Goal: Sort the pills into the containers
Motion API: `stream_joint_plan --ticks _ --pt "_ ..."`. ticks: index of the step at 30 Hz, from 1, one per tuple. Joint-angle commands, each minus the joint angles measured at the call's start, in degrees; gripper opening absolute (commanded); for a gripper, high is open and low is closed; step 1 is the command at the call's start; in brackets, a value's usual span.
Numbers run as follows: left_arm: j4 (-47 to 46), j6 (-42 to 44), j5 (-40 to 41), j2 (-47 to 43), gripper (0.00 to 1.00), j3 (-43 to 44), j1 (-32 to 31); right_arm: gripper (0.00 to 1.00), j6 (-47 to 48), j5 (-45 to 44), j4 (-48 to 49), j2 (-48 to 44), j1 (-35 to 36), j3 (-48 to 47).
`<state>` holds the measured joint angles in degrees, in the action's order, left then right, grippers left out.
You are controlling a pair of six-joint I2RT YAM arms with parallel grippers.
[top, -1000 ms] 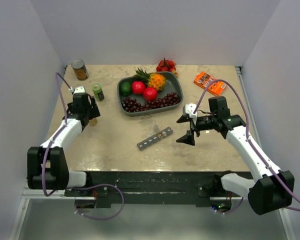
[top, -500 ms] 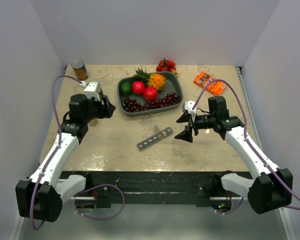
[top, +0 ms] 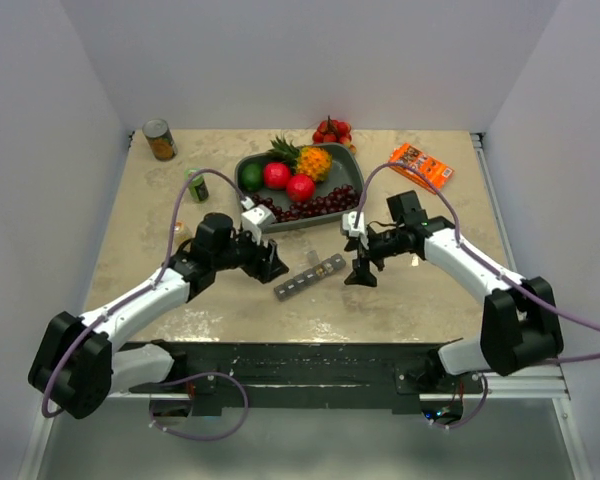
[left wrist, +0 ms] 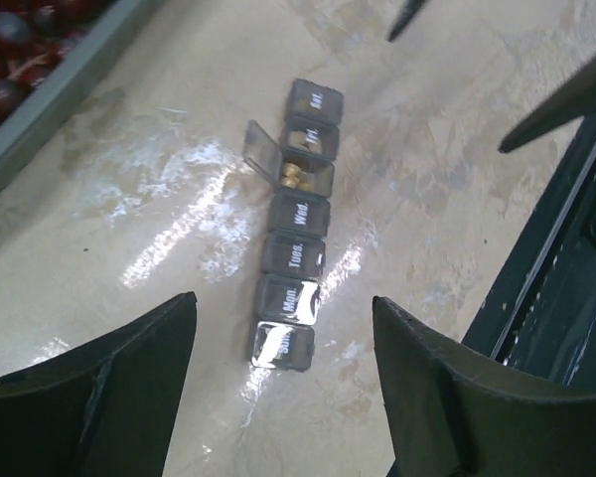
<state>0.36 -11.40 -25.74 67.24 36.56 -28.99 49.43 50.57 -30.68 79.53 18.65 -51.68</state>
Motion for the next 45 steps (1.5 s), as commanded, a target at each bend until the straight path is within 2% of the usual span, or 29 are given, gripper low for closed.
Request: stream_joint_plan --ticks 1,3,5,7,8,11,13,14,15,17,18,21,25,33,40,45 --pt "-3.00 17.61 -4.05 -2.55 0.78 -3.41 -2.82 0.96 27.45 -0.47 -12.12 3.26 0.86 -7.54" --pt "-2.65 26.05 -6.85 -3.86 0.82 -5.34 -3.17 0.96 25.29 0.75 -10.73 6.68 0.94 -10.35" --pt "-1.77 34.03 -7.48 -4.49 0.84 -6.40 -3.79 0.89 18.01 2.25 -10.02 11.59 1.03 -15.36" --pt "-1.50 37.58 -7.40 -4.31 0.84 -7.37 -4.66 0.78 8.44 4.79 -7.30 13.98 1.21 -18.27" --pt "-1.94 38.72 -7.05 -3.44 0.84 -7.46 -5.10 0.75 5.18 5.41 -3.99 14.51 1.21 -18.37" --pt "-2.29 39.52 -5.39 -0.20 0.84 -6.50 -7.74 0.70 -7.73 3.15 5.32 15.04 1.38 -16.09" --pt "-1.68 40.48 -1.87 1.65 0.84 -5.27 -10.10 0.65 -14.43 1.30 7.81 15.48 1.39 -15.03" --pt "-1.51 40.75 -0.82 3.40 0.84 -4.92 -10.81 0.56 -17.06 -0.54 11.13 15.74 1.38 -14.68" --pt "-1.59 40.93 0.93 4.29 0.84 -4.22 -11.60 0.52 -21.09 -1.17 12.38 16.62 1.38 -14.59" --pt "-2.20 40.50 2.70 6.83 0.84 -3.69 -13.54 0.44 -22.35 -1.70 13.44 17.59 1.56 -14.94" --pt "-2.47 40.40 5.06 7.54 0.84 -3.16 -14.07 0.35 -25.23 -2.22 14.41 18.20 1.56 -14.85" --pt "-2.20 39.70 8.93 9.57 0.83 -2.11 -14.78 0.26 -26.57 -2.31 15.29 19.79 1.91 -14.94" --pt "-3.17 38.91 10.97 11.41 0.81 -1.40 -15.48 0.23 -27.11 -3.37 16.26 21.37 2.79 -15.11" --pt "-1.68 37.85 12.03 15.99 0.70 0.88 -16.62 0.21 -28.24 -4.86 16.70 23.30 3.40 -16.17" --pt "2.01 38.12 11.94 19.32 0.35 2.73 -17.06 0.19 -29.65 -8.72 17.85 24.88 5.51 -16.78" --pt "2.45 37.94 12.38 19.77 0.32 3.17 -17.15 0.17 -29.48 -10.49 16.88 26.03 5.78 -17.23"
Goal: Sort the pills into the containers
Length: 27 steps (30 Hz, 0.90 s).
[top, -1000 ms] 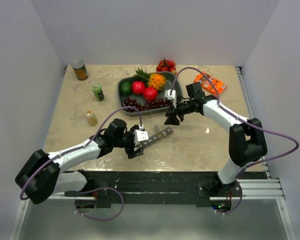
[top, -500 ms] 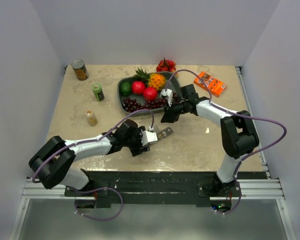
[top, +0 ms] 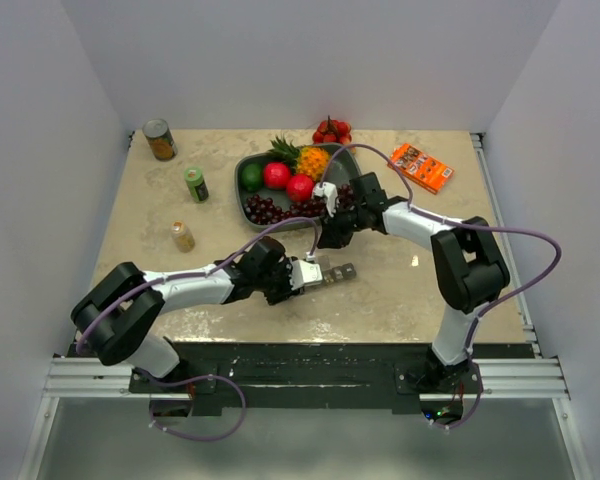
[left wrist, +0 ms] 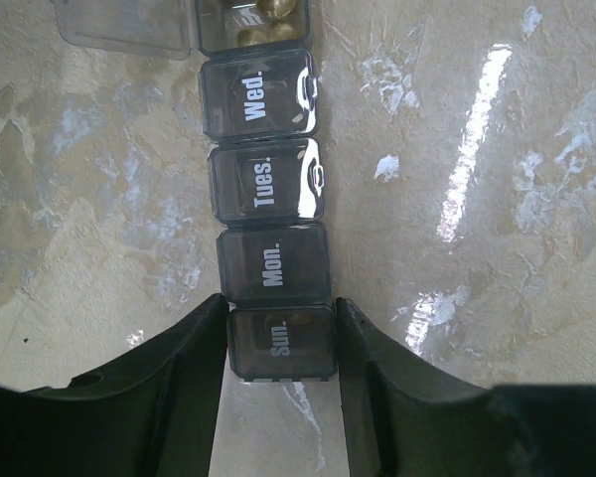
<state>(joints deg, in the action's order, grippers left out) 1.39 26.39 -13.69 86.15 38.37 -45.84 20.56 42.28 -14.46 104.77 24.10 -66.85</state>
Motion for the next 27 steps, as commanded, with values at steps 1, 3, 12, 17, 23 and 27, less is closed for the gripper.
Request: stream_joint_plan --ticks 1,3,12,17,23,27 --pt "1.42 -0.11 0.42 0.95 0.32 1.36 -0.30 0.17 0.00 -2.12 0.14 0.70 0.42 -1.97" --pt "1.77 -0.29 0.95 1.13 0.32 1.53 -0.30 0.17 2.45 -0.89 -1.71 0.96 0.34 -1.79" --pt "2.39 -1.25 2.79 1.04 0.29 1.88 -0.30 0.15 13.10 4.03 -11.99 2.28 0.42 -3.72" --pt "2.92 -2.75 4.11 1.04 0.28 2.59 -0.38 0.13 18.37 6.85 -16.74 0.35 0.34 -3.38" --pt "3.80 -3.54 4.73 1.21 0.27 2.94 -0.21 0.12 19.61 5.45 -19.11 -0.45 0.34 -2.85" --pt "4.24 -4.68 5.34 1.83 0.27 3.55 -0.21 0.11 20.93 3.78 -21.84 0.96 0.42 -2.76"
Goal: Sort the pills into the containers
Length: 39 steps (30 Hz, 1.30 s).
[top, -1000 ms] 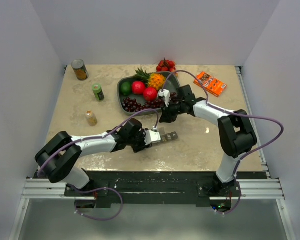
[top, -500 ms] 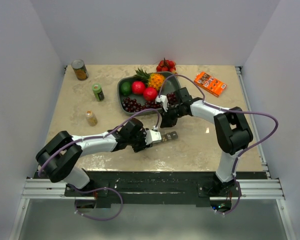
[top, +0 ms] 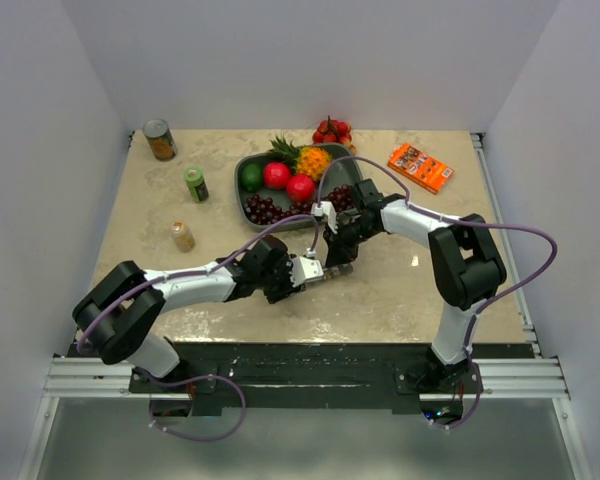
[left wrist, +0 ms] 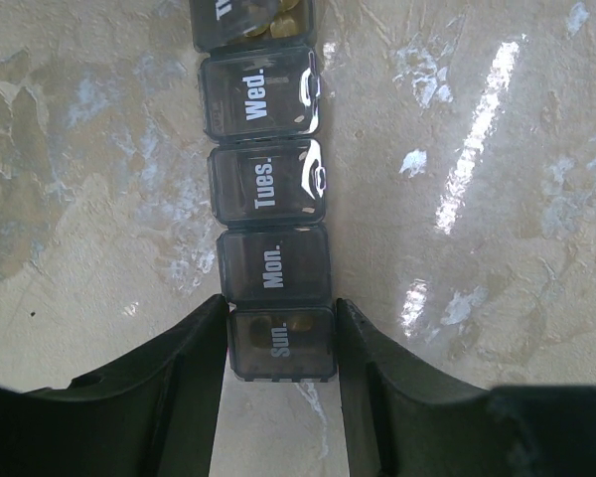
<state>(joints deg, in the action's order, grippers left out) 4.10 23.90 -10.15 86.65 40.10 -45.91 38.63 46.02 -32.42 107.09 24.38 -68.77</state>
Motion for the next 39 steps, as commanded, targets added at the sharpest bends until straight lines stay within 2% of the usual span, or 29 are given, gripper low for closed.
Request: stream_joint_plan --ticks 1,7,12,19,27,35,39 --pt "1.79 -2.54 1.80 1.76 0.27 2.35 -0.23 0.11 2.77 -0.40 -3.79 -0.66 0.05 -0.75" --pt "2.41 -3.42 1.45 2.56 0.27 3.15 -0.14 0.11 -0.83 -5.93 -1.33 1.81 1.63 -0.57" --pt "2.41 -3.86 1.19 2.64 0.26 3.23 -0.15 0.10 -1.46 -7.08 -1.50 2.60 2.51 -1.18" --pt "3.11 -3.77 1.54 3.26 0.25 3.67 -0.14 0.10 1.01 -0.41 -3.09 -4.34 1.99 -1.37" --pt "3.20 -4.04 1.89 3.17 0.25 3.67 -0.14 0.10 3.29 2.85 -5.10 -5.31 1.55 -1.72" --pt "3.63 -4.48 2.51 3.52 0.24 4.11 -0.14 0.08 -3.03 -9.18 -1.77 4.70 1.72 -1.45" --pt "3.90 -4.56 2.86 3.87 0.24 4.38 -0.14 0.08 -5.32 -13.15 0.34 5.32 1.64 -1.36"
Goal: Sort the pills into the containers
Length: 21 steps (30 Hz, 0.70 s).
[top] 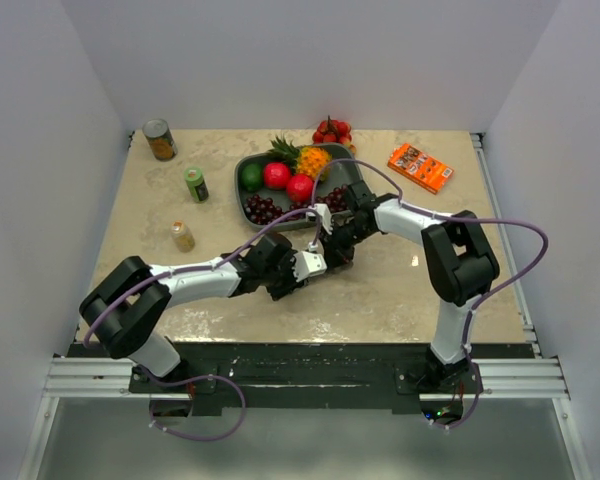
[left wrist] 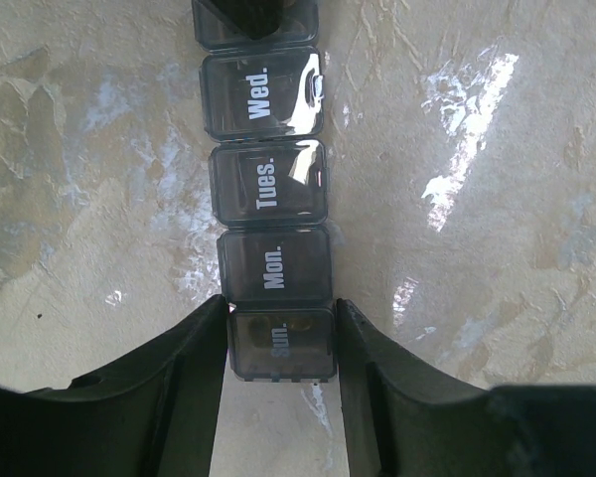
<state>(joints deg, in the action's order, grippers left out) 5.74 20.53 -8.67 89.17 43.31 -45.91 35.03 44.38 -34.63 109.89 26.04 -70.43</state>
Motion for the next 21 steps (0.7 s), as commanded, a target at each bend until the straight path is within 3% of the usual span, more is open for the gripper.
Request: stream_joint_plan --ticks 1,7,15,18,20,21 --pt "2.35 -1.11 1.28 1.36 0.24 1.16 -0.23 0.08 -1.45 -11.42 2.38 2.44 -0.03 0.30" --pt "1.82 -1.72 0.85 0.40 0.25 1.25 -0.14 0.11 4.59 -0.62 -3.85 -3.53 -2.04 -2.25" --pt "-1.08 -5.24 0.14 -3.82 0.68 1.34 0.38 0.24 5.84 3.44 -2.90 -18.64 -11.01 -0.15" --pt "-1.78 -6.73 0.84 -6.72 0.80 1.43 0.64 0.33 5.84 0.81 -2.63 -24.35 -13.38 1.44" --pt "-1.87 -8.04 1.02 -10.30 0.93 1.51 0.82 0.46 6.11 -2.36 -3.25 -28.83 -14.61 2.23" --pt "-1.87 -8.58 1.54 -11.81 0.94 1.43 0.91 0.52 6.02 -3.33 -3.42 -30.50 -15.14 2.49"
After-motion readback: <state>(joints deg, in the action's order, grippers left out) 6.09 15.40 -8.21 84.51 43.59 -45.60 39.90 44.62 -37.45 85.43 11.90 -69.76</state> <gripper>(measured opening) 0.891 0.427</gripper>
